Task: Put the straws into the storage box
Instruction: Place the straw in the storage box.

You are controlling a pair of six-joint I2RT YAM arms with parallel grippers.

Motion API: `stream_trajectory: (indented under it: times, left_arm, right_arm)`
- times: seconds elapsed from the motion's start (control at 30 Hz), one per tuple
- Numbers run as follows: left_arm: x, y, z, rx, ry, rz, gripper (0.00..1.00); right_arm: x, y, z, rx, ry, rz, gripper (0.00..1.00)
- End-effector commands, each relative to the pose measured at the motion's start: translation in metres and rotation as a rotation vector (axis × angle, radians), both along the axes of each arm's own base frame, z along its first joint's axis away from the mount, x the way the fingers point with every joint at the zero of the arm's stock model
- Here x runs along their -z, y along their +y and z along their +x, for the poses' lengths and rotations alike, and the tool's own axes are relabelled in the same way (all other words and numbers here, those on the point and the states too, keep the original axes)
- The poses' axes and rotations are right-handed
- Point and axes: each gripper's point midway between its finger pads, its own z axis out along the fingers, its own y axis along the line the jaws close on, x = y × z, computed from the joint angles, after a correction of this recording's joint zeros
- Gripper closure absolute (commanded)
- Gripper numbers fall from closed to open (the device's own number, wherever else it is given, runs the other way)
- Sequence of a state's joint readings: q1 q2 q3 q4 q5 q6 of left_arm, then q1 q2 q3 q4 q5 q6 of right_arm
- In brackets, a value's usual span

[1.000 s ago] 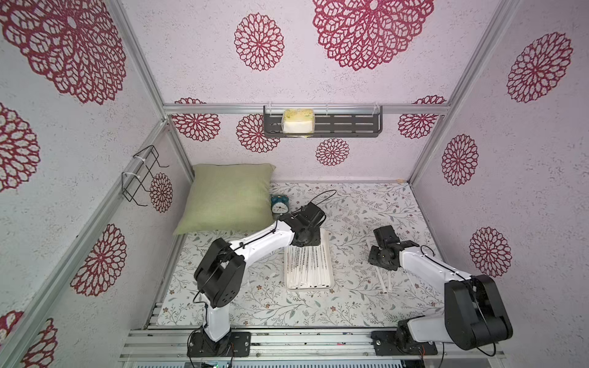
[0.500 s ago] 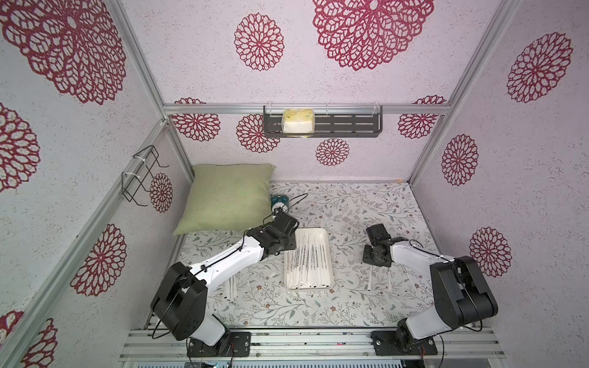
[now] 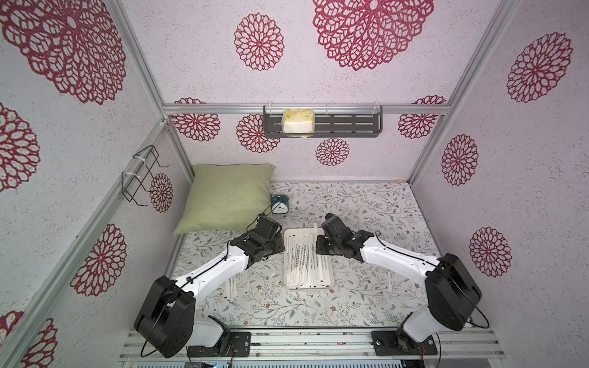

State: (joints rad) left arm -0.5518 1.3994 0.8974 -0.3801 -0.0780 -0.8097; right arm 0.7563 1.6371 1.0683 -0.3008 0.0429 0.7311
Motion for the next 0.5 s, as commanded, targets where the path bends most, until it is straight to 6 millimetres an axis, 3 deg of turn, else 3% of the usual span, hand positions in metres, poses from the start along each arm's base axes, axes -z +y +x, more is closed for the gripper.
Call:
stream_trajectory:
  times: [0.0, 0.47]
  left_arm:
    - [0.000, -0.011, 0.003, 0.019, -0.006, -0.047, 0.49]
    - [0.011, -0.017, 0.000, 0.049, 0.015, -0.038, 0.49]
  right_arm:
    - [0.009, 0.007, 0.001, 0.024, 0.025, 0.038, 0.95]
    - [0.043, 0.013, 0.001, 0.000, 0.062, -0.011, 0.92]
